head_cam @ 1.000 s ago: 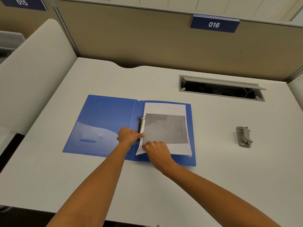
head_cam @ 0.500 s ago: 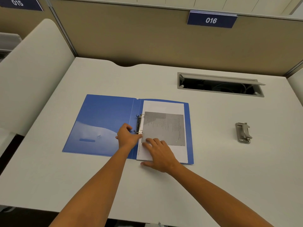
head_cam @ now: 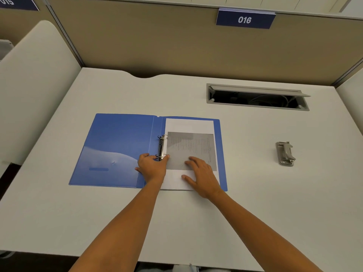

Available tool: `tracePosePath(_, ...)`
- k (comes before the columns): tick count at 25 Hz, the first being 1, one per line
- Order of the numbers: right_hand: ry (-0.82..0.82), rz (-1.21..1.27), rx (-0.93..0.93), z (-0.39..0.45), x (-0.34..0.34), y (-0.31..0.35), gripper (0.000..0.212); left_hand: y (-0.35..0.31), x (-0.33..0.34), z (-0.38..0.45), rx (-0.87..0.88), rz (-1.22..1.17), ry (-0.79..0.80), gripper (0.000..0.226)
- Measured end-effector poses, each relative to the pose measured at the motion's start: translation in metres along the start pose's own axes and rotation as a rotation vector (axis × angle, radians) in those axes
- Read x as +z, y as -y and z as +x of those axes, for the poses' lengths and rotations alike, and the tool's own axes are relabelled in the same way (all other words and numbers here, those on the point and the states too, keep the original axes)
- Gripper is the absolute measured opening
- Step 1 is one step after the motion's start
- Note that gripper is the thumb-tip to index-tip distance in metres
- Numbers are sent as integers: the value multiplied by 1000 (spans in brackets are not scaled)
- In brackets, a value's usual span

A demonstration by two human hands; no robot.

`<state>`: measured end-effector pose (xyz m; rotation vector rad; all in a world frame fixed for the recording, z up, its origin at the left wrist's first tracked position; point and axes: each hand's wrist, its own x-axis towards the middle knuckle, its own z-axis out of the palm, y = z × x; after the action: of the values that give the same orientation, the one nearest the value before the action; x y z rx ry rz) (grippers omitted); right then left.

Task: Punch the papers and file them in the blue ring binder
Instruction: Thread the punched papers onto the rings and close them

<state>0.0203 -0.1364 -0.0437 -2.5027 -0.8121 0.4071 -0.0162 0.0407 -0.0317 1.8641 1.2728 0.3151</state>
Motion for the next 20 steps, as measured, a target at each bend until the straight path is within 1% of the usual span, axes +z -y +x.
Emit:
tracePosePath(2,-55,2,86,1,-4,-13,54,0,1,0,5,-9,-15,44)
tracePosePath(4,-83,17,132,1,-7,-22,54,0,2,-1,16,-20,-23,44)
tracePosePath(8,-79,25,141,3,-7,-25,55,3,6,-1,24,-77,-32,34)
tracePosePath(14,-93,28,135,2,-6,-25,56,4,9,-6,12,-123,-69,28)
tracePosePath(20,-104,41,139,1,-4,-24,56,4,11,-6,1,-119,-82,31)
